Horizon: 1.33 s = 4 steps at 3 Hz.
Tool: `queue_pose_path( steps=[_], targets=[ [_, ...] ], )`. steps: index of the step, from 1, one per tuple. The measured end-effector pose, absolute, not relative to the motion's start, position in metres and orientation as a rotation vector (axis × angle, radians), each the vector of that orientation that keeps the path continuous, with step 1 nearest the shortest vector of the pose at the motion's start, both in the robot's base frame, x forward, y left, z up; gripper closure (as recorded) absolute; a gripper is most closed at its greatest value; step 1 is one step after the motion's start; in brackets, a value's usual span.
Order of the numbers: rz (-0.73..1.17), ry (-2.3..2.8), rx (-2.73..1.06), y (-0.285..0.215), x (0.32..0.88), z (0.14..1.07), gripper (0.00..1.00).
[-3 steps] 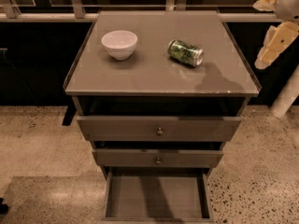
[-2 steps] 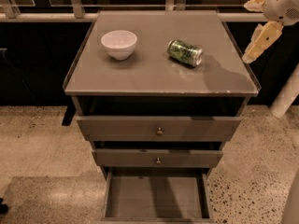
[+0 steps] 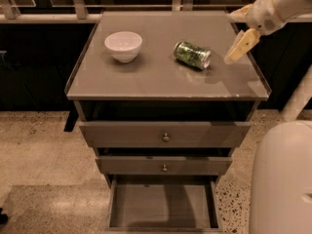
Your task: Place green can into bottom drawer
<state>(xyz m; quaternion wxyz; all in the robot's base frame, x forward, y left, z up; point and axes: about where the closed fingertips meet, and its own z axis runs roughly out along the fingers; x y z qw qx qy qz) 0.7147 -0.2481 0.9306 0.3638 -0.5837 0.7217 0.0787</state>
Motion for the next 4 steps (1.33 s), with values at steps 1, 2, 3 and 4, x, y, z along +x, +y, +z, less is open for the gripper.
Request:
queue_pose_path(
  steps=[1,2,3,4],
  targets=[
    [0.322,1.894,-1.441,-0.225,0.737,0.9,0.0],
    [0.403,1.959,-1.385,-0.207,0.752,0.874,0.0],
    [0.457,2.015,-1.349,-0.192,0.763,0.853,0.0],
    [0.478,2.051,-1.339,-0.177,0.77,0.843,0.0]
  ],
)
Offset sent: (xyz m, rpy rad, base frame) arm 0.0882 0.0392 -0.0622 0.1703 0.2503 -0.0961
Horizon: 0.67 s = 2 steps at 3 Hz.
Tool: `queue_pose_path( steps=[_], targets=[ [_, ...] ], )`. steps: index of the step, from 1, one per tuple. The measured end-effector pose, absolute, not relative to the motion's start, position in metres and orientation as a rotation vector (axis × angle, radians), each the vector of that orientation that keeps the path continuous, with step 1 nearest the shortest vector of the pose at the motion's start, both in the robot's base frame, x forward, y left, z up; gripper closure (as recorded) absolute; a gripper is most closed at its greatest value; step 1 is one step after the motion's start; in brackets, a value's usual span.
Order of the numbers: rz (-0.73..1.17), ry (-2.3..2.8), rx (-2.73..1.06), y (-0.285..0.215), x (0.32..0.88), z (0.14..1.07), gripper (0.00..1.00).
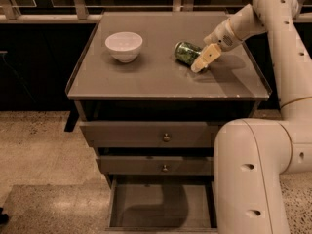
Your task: Place green can into bottom drawer
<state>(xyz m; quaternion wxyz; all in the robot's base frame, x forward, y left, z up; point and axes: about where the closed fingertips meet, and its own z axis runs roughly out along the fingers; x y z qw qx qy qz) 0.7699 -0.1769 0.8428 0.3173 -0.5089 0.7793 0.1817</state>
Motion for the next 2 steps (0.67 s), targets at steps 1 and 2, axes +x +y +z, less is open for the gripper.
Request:
queue_pose_path(
  steps=[1,2],
  targets=[
    [0.479,2.052,-1.337,-0.1764,0.7704,0.8425,0.19],
    [0.479,2.052,-1.337,-0.1764,0.7704,0.8425,0.42]
  ],
)
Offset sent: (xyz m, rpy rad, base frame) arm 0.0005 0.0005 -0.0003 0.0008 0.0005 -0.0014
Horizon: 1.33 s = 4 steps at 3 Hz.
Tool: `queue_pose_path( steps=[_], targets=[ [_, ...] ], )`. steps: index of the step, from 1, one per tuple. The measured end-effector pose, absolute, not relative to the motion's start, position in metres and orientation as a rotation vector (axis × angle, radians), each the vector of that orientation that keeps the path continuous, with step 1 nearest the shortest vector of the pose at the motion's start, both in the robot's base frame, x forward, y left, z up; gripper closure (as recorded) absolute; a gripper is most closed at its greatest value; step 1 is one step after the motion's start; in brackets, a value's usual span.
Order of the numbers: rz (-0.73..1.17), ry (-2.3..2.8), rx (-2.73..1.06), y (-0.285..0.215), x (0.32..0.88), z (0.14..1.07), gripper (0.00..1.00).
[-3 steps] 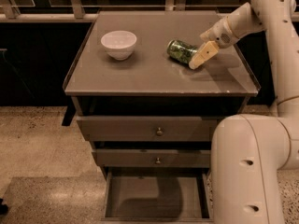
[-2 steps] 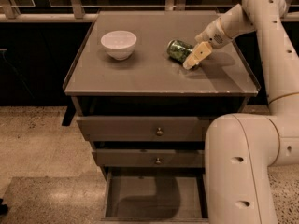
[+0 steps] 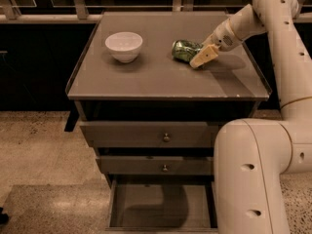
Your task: Place green can into bottom drawer
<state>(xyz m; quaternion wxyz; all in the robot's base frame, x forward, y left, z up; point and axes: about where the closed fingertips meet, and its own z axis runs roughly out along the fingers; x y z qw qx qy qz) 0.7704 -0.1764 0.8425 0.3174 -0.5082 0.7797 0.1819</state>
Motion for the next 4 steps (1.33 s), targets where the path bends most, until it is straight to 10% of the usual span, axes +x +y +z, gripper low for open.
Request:
queue_pose_path(
  steps=[2,4],
  targets=[
    [0.479,2.052,-1.337,-0.176,0.77,0.842,0.89],
    [0.478,2.136,-1.333,-0.193,0.747,0.852,1.0]
  ],
)
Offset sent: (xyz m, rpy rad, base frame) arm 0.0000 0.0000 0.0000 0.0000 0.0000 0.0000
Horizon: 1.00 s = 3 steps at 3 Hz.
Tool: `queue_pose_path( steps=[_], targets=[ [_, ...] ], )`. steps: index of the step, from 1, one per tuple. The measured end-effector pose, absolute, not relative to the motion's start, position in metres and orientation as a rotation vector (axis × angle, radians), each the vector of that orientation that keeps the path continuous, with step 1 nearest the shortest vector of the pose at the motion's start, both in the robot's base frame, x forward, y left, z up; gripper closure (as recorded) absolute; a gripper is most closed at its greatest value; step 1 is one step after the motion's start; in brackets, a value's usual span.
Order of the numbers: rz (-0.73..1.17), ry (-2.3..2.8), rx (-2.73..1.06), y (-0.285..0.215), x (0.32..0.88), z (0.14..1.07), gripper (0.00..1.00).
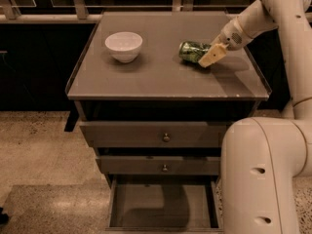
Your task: Place green can into bottom drawer
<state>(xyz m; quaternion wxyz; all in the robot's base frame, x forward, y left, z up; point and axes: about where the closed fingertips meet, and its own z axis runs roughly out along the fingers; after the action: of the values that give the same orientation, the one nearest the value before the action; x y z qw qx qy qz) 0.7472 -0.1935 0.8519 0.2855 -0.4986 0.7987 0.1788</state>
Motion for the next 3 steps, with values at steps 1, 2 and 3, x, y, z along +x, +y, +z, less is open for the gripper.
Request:
queue_pose_path(
  steps=[1,2,3],
  targets=[
    [0.467,2.258,-1.247,-0.223,0.711,0.875,1.0],
    [0.401,2.225,-1.109,-0.254,0.676,0.928,1.0],
    [0.284,2.109,-0.963,-0.285,0.628,0.995,1.0]
  ],
)
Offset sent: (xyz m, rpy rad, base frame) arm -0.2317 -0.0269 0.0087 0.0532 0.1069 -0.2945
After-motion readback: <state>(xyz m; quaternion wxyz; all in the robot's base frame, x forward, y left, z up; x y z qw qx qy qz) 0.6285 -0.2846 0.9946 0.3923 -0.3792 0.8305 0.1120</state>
